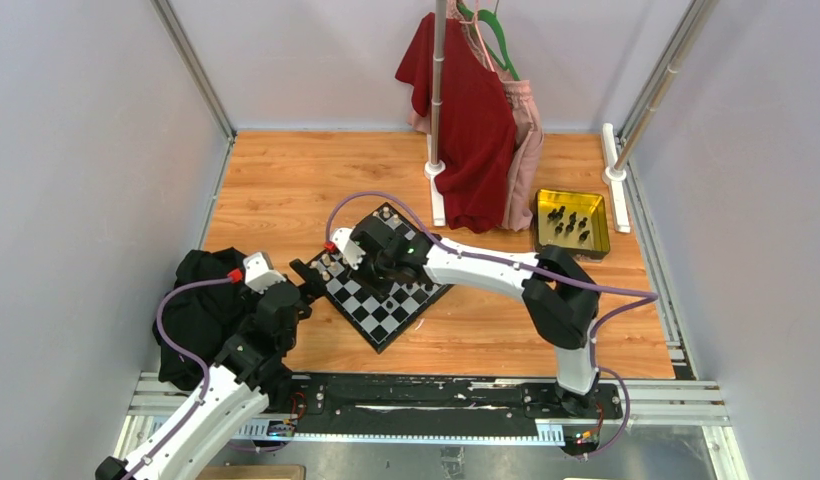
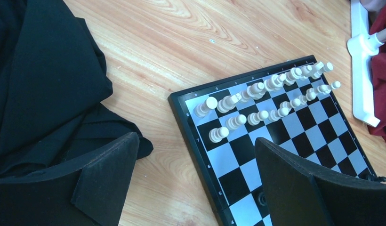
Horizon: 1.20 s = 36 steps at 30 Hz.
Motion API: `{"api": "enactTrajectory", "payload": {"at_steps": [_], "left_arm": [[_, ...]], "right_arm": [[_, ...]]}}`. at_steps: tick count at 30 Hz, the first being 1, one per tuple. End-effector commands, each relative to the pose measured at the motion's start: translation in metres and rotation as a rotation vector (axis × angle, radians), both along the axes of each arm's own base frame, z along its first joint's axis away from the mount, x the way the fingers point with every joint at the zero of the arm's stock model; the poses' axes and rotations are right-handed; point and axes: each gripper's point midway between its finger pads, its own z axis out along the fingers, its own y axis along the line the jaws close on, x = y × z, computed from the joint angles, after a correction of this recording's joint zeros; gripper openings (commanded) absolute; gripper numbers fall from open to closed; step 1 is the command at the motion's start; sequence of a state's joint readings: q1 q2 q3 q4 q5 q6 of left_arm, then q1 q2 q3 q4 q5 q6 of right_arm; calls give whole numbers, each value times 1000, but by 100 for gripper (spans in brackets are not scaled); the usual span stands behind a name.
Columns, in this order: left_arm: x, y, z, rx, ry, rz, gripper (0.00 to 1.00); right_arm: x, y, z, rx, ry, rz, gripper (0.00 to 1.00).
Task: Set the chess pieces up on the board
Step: Pick up the chess piece from the chessboard.
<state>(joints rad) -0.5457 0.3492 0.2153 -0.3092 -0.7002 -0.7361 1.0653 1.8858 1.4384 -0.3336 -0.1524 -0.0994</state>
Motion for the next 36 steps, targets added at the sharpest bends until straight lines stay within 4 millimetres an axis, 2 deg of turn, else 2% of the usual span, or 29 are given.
{"api": "enactTrajectory", "payload": {"at_steps": [1, 8, 18, 36], "left_arm": [[-2, 6, -3, -3, -6, 37, 100], [-3, 7, -2, -9, -10, 40, 100], [-3, 7, -2, -12, -15, 45, 100], [-4, 9, -2, -15, -19, 54, 100]], "right_arm": [[-2, 19, -8, -9, 13, 47, 29], [1, 31, -16, -9, 31, 58, 29], [1, 40, -24, -11, 47, 68, 29], [-1, 43, -35, -17, 74, 78, 26]]}}
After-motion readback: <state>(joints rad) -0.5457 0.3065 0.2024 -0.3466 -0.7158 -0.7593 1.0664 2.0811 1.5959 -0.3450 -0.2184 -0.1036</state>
